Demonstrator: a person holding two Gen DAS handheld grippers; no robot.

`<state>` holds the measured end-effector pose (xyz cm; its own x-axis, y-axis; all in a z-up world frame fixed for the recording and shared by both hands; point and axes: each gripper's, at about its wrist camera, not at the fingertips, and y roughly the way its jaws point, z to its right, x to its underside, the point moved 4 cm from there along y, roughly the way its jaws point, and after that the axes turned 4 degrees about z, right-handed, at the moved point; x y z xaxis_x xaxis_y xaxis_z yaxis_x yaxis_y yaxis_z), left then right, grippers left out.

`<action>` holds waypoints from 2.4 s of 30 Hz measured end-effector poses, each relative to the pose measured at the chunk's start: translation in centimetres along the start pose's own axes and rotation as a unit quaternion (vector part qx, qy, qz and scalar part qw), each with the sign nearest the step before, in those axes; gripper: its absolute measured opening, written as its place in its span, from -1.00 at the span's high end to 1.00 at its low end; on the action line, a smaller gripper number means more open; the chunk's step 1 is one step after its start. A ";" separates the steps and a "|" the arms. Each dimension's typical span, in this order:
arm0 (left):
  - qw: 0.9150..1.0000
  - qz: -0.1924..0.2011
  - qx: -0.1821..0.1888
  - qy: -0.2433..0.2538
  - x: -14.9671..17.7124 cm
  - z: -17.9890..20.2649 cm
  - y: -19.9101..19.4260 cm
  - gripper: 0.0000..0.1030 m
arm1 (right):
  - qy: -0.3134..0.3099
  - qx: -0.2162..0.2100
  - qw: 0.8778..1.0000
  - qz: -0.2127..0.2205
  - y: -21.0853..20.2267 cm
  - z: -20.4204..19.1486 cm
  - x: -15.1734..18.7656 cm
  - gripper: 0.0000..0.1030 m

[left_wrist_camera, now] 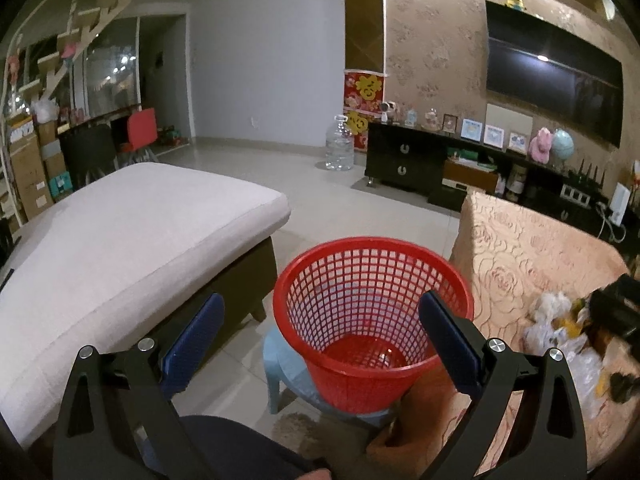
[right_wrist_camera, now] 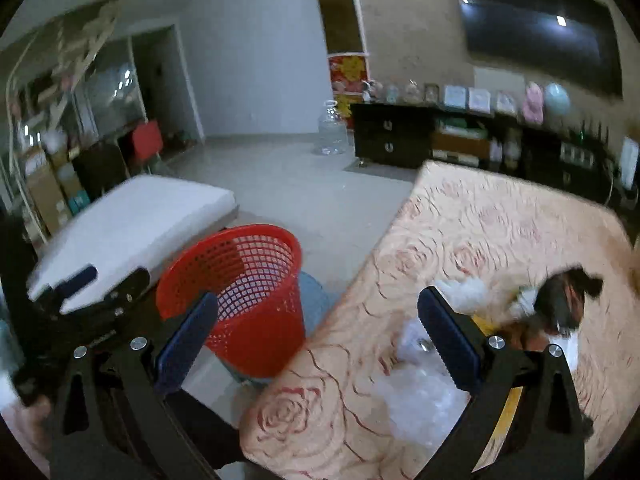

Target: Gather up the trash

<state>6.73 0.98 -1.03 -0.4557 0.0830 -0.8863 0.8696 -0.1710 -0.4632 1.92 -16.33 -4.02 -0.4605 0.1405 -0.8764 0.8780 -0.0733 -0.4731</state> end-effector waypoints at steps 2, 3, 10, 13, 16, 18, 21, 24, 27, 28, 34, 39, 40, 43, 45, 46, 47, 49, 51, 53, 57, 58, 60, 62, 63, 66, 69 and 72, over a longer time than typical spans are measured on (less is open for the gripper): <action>1.000 0.008 -0.006 -0.003 -0.7 -0.7 -0.3 -0.83 | 0.008 -0.012 1.000 0.003 0.1 -0.8 0.0 -0.89; 1.000 0.011 -0.007 -0.004 -0.8 -0.9 -0.4 -0.83 | 0.010 -0.013 1.000 0.006 -0.2 -0.8 0.1 -0.89; 0.999 0.024 -0.020 -0.013 -1.6 -2.3 -1.8 -0.83 | -0.010 -0.003 1.000 0.028 -0.1 -1.6 -0.9 -0.89; 0.999 0.029 -0.026 -0.013 -1.6 -2.6 -2.4 -0.83 | -0.010 -0.005 0.999 0.035 -0.3 -1.8 -0.8 -0.89; 0.999 0.035 -0.034 -0.008 -1.6 -2.7 -3.0 -0.83 | -0.012 -0.004 0.999 0.038 -0.4 -1.8 -0.5 -0.89; 0.999 0.036 -0.034 -0.006 -1.5 -2.8 -3.2 -0.83 | -0.007 -0.004 0.999 0.037 -0.4 -1.7 -0.4 -0.89; 0.999 0.035 -0.034 -0.007 -1.4 -2.9 -3.3 -0.83 | 0.000 -0.002 0.999 0.035 -0.5 -1.3 -0.1 -0.89; 0.999 0.032 -0.034 -0.008 -1.3 -3.0 -3.4 -0.83 | 0.008 0.001 0.999 0.035 -0.5 -0.8 0.1 -0.89; 0.999 0.030 -0.034 -0.006 -1.2 -3.1 -3.5 -0.83 | 0.013 0.001 0.999 0.035 -0.6 -0.3 0.2 -0.89; 0.999 0.030 -0.034 -0.005 -1.1 -3.1 -3.5 -0.83 | 0.014 0.000 0.999 0.035 -0.6 -0.3 0.3 -0.89; 0.999 0.030 -0.033 0.001 -1.2 -2.8 -3.5 -0.83 | 0.016 -0.003 0.999 0.036 -0.9 0.0 0.3 -0.89; 0.999 0.028 -0.031 0.003 -1.1 -2.5 -3.4 -0.83 | 0.019 -0.003 0.999 0.035 -0.9 0.1 0.4 -0.89; 0.999 0.028 -0.031 0.003 -1.0 -2.5 -3.3 -0.83 | 0.019 -0.003 0.999 0.035 -0.9 0.1 0.4 -0.89; 0.999 0.028 -0.032 0.004 -1.0 -2.5 -3.3 -0.83 | 0.019 -0.003 0.999 0.034 -1.0 0.1 0.6 -0.89; 0.999 0.028 -0.031 0.004 -1.0 -2.5 -3.4 -0.83 | 0.018 -0.004 0.999 0.034 -1.0 0.1 0.6 -0.89; 0.999 0.028 -0.031 0.004 -1.0 -2.4 -3.3 -0.83 | 0.018 -0.003 0.999 0.034 -1.0 0.1 0.6 -0.89; 0.999 0.028 -0.032 0.004 -1.0 -2.4 -3.4 -0.83 | 0.019 -0.003 0.999 0.035 -1.0 0.1 0.6 -0.89; 0.999 0.028 -0.031 0.005 -1.0 -2.4 -3.4 -0.83 | 0.019 -0.004 0.999 0.035 -1.0 0.1 0.6 -0.89; 0.999 0.028 -0.031 0.006 -0.9 -2.3 -3.3 -0.83 | 0.019 -0.003 0.999 0.035 -1.0 0.1 0.6 -0.89; 0.999 0.027 -0.030 0.006 -0.9 -2.2 -3.3 -0.83 | 0.021 -0.004 0.999 0.035 -1.1 0.2 0.6 -0.89; 0.999 0.026 -0.029 0.008 -0.6 -1.9 -3.1 -0.83 | 0.023 -0.004 0.999 0.034 -1.0 0.4 0.7 -0.89; 0.999 0.026 -0.029 0.009 -0.4 -1.8 -3.1 -0.83 | 0.023 -0.004 0.999 0.035 -1.1 0.4 0.7 -0.89; 0.999 0.025 -0.029 0.010 -0.2 -1.7 -2.9 -0.83 | 0.024 -0.004 0.999 0.034 -1.0 0.4 0.8 -0.89; 0.999 0.024 -0.029 0.012 -0.1 -1.6 -2.9 -0.83 | 0.024 -0.004 0.999 0.034 -1.0 0.6 0.9 -0.89; 0.999 0.023 -0.030 0.013 0.0 -1.5 -2.9 -0.83 | 0.025 -0.004 0.999 0.033 -1.0 0.6 1.0 -0.89; 0.999 0.021 -0.029 0.014 0.0 -1.4 -2.7 -0.83 | 0.028 -0.004 0.999 0.031 -0.9 0.8 1.2 -0.89; 0.999 0.020 -0.029 0.016 0.0 -1.3 -2.7 -0.83 | 0.029 -0.005 0.999 0.030 -1.0 1.0 1.3 -0.89; 0.999 0.019 -0.029 0.017 0.1 -1.3 -2.6 -0.83 | 0.029 -0.005 0.999 0.029 -0.9 1.0 1.3 -0.89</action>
<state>4.63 2.74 0.06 -0.4172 0.1104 -0.9021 0.8957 -0.1179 -0.4287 0.41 -17.05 -4.83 -0.4012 0.1932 -0.8954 0.9042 -0.0730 -0.4209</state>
